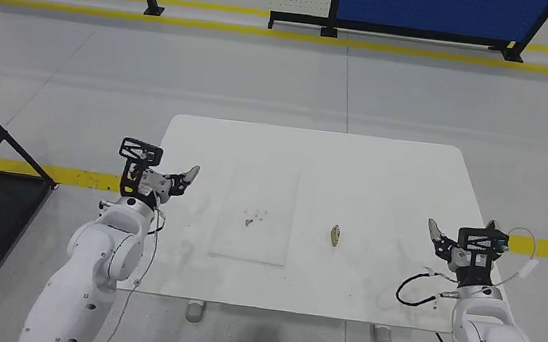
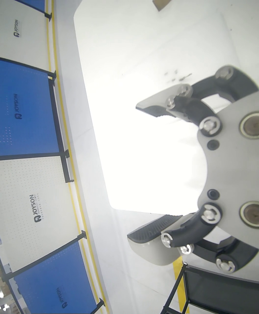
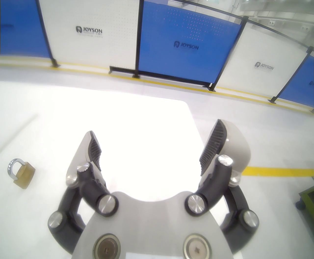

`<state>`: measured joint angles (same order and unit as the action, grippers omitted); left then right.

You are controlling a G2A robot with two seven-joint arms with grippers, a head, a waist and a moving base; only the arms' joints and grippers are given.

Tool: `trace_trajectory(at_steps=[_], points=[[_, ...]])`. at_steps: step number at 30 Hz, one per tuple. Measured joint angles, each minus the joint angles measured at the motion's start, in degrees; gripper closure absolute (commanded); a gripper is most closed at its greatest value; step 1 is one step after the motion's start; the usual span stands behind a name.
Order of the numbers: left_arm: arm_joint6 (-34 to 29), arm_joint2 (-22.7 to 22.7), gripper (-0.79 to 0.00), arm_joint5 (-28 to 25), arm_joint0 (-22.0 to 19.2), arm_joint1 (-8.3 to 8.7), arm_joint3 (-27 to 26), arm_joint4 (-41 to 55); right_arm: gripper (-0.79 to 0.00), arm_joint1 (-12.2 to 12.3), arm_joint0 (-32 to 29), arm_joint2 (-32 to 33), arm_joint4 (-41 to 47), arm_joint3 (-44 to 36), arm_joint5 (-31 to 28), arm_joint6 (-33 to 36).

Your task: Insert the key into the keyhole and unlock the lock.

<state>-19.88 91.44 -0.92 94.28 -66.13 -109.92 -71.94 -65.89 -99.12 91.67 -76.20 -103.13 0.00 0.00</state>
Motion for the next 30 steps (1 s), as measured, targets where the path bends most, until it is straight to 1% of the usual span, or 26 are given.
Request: trace_trajectory(at_steps=[12, 17, 21, 30], points=[[-15.0, -1.4, -0.785, -0.9, -3.2, -0.05, -3.7, 2.9, -0.785, 0.0, 0.0, 0.0, 0.0, 0.0, 0.0, 0.0], [-20.7, -2.2, -0.785, -0.9, -4.5, -0.05, -4.4, 3.7, -0.785, 0.0, 0.0, 0.0, 0.0, 0.0, 0.0, 0.0], [-24.9, -3.1, -0.785, -0.9, -5.7, -0.07, -3.8, 4.6, -0.785, 0.0, 0.0, 0.0, 0.0, 0.0, 0.0, 0.0], [-31.6, -4.2, -0.785, -1.1, -7.6, -0.04, -1.5, 6.7, -0.785, 0.0, 0.0, 0.0, 0.0, 0.0, 0.0, 0.0]])
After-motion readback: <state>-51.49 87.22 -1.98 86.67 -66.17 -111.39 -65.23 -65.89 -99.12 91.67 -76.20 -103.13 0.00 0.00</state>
